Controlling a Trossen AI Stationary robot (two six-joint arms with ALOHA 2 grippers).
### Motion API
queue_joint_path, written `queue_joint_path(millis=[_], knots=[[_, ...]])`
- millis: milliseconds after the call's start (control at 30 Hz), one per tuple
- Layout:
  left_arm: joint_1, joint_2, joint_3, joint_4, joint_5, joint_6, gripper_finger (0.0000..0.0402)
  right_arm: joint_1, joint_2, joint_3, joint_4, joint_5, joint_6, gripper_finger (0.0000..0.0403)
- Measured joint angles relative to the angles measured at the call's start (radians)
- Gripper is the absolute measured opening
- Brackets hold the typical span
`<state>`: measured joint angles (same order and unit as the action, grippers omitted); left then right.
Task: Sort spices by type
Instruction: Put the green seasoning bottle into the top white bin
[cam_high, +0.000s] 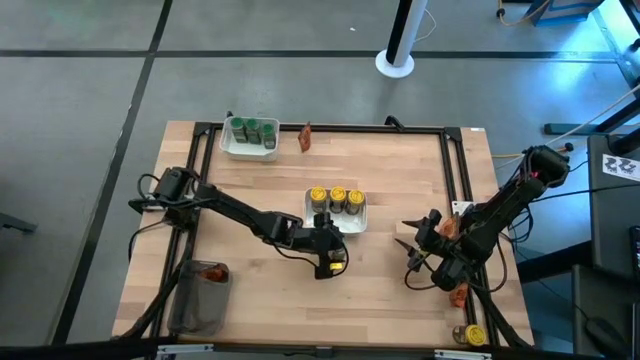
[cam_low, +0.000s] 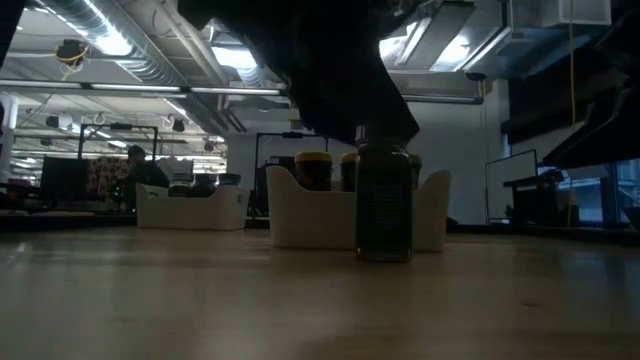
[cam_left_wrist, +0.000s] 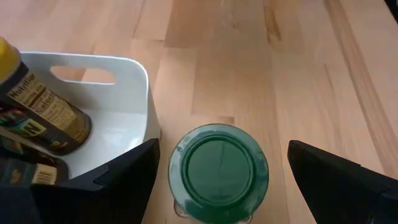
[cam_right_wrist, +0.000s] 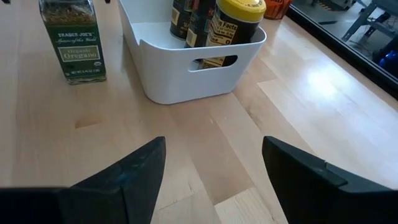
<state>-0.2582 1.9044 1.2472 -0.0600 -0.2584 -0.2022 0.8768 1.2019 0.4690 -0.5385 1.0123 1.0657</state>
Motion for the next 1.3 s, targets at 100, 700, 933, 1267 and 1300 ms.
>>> queue_joint_path(millis=[100, 700, 933, 1267, 1300], knots=[[0.0, 0.007, -0.001, -0.015, 0.0, 0.0, 0.0337, 0.0, 0.018, 0.0, 0.012, 0.001, 0.001, 0.0269], [0.01, 0.06, -0.001, -0.007, 0.023, 0.049, 0.0183, 0.0, 0.027, 0.0, 0.016, 0.001, 0.0, 0.0269], [0.003, 0.036, -0.001, -0.025, 0.023, 0.052, 0.0182, 0.0, 0.027, 0.0, 0.017, 0.001, 0.0, 0.0269], [-0.004, -0.168, 0.0, -0.079, -0.032, 0.046, 0.0185, 0.0, 0.027, 0.0, 0.019, -0.002, 0.0, 0.0269], [-0.004, -0.193, 0.0, -0.091, -0.045, 0.046, 0.0184, 0.0, 0.027, 0.0, 0.019, -0.002, 0.0, 0.0269]])
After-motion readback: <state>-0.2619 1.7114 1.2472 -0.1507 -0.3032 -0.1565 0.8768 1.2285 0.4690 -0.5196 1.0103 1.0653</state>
